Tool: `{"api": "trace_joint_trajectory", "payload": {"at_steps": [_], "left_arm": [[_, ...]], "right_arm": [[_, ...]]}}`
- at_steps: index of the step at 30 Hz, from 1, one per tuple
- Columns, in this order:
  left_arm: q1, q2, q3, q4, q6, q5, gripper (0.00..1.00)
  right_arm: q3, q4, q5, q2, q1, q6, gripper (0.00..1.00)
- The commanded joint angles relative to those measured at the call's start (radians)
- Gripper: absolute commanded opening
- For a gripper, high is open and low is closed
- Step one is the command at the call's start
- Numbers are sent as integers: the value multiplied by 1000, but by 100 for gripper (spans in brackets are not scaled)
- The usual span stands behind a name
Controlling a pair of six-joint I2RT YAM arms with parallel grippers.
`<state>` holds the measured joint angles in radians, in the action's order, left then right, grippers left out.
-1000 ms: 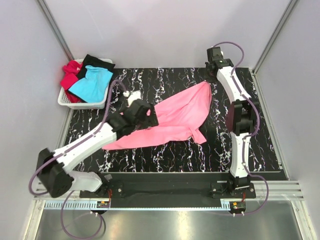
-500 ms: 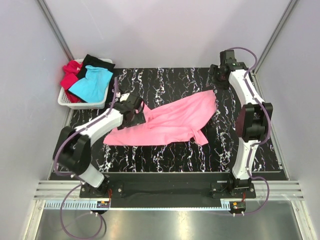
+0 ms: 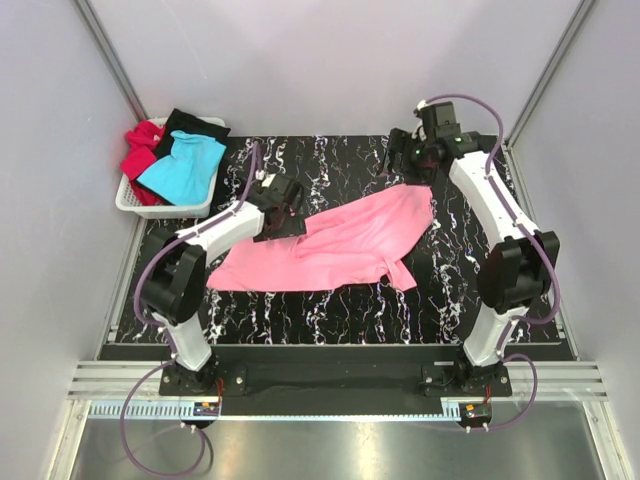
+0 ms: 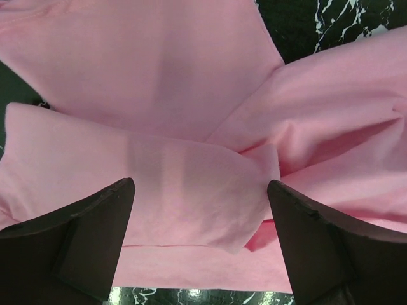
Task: Fold and stack the t-shirts
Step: Flatten the tshirt out
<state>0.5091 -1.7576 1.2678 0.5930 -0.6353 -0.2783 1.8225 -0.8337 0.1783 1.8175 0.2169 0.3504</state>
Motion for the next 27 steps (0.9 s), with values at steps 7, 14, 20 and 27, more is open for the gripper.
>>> {"api": "trace_joint_trajectory", "payload": {"at_steps": [7,14,20,27], "left_arm": [[31,-43,30,-50,40,11,40],[39,136,-31,-44,-21,-5,0],[143,449,-195,54,-211,-82,0],[346,593,-406,157,-372,42,0]], "right_arm": [[-81,33,-48,22,7,67,90],[-75,35,-16,62,7,81,89],[-88,30,-60,89,7,62,89],[-100,24,-96,114,7,84,91]]}}
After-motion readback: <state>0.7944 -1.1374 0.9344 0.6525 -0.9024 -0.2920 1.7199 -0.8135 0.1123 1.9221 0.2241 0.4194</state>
